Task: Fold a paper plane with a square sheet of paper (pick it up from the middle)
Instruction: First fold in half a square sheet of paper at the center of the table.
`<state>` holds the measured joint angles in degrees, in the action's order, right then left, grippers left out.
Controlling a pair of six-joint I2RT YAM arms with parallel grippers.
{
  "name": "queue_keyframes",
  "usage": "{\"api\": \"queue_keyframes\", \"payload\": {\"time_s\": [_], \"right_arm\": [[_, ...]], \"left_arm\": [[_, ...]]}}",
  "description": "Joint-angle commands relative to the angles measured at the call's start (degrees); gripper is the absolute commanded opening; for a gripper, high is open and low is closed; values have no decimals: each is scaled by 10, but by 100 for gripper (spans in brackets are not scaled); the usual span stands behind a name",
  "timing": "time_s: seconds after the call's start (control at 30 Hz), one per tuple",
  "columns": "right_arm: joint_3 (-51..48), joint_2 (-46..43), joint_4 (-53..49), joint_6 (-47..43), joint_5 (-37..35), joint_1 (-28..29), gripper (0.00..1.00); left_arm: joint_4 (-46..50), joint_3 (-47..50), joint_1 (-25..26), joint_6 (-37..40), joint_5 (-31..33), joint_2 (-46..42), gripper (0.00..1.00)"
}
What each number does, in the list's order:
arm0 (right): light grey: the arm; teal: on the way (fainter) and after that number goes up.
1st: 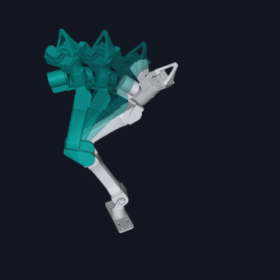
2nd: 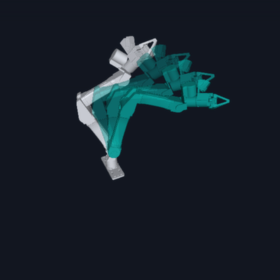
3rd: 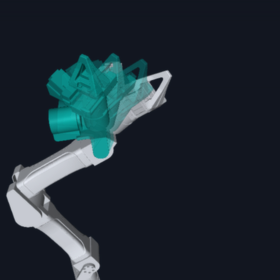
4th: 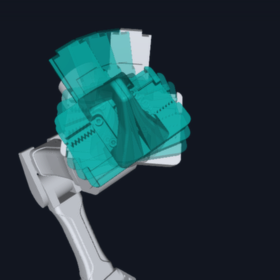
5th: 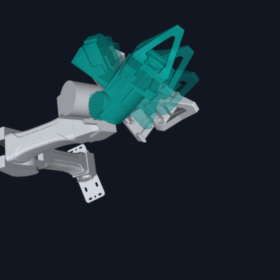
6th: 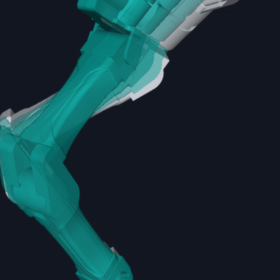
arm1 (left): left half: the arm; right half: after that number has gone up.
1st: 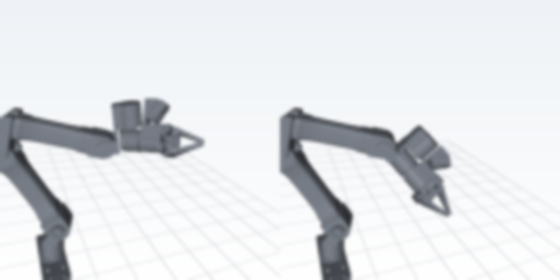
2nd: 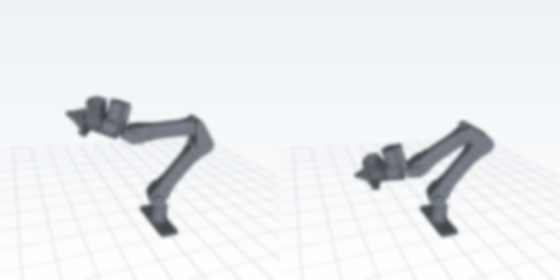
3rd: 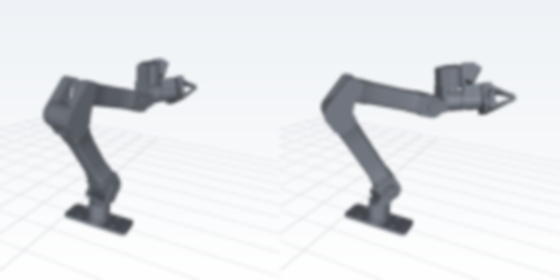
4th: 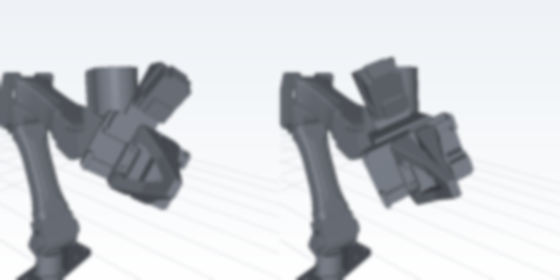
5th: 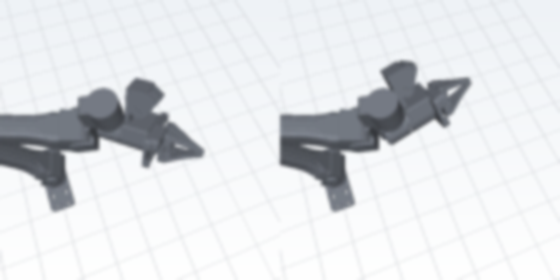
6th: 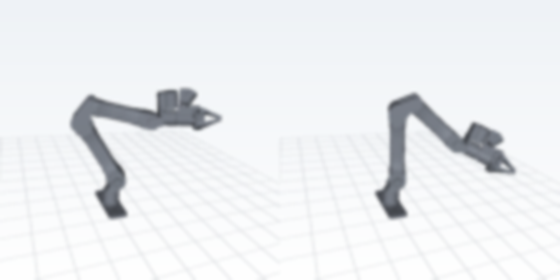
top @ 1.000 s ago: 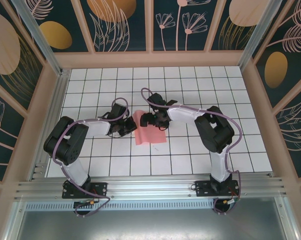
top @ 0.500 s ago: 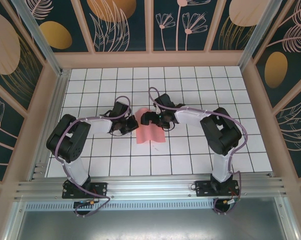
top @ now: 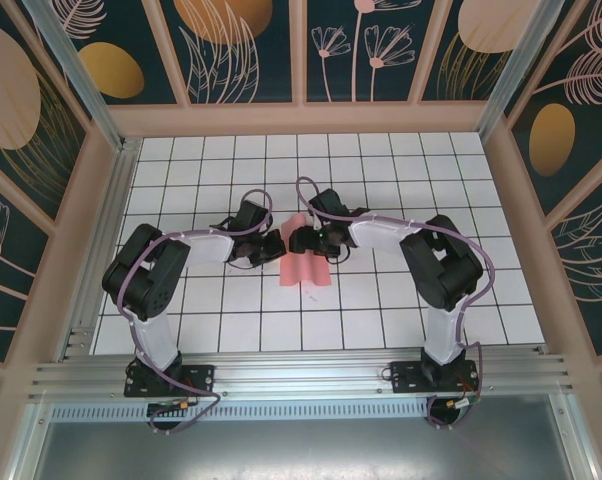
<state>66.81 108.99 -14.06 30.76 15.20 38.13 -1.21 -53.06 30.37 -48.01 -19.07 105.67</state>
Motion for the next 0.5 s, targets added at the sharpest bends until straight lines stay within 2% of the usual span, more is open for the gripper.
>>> {"api": "queue_keyframes", "payload": {"time_s": [0.0,0.17,0.37,0.47], "right_arm": [[-3,-6,-22,3,-16,5,64],[-23,-31,9,12,-7,1,49],[-68,-67,79,39,51,-20,31],[-96,-90,131,58,97,-32,28]], "left_arm": [[70,11,8,9,10,8,3],[62,16,2,-10,29,-30,6],[26,37,-24,-29,2,-71,12],[4,62,-48,-36,-20,-111,17]]}}
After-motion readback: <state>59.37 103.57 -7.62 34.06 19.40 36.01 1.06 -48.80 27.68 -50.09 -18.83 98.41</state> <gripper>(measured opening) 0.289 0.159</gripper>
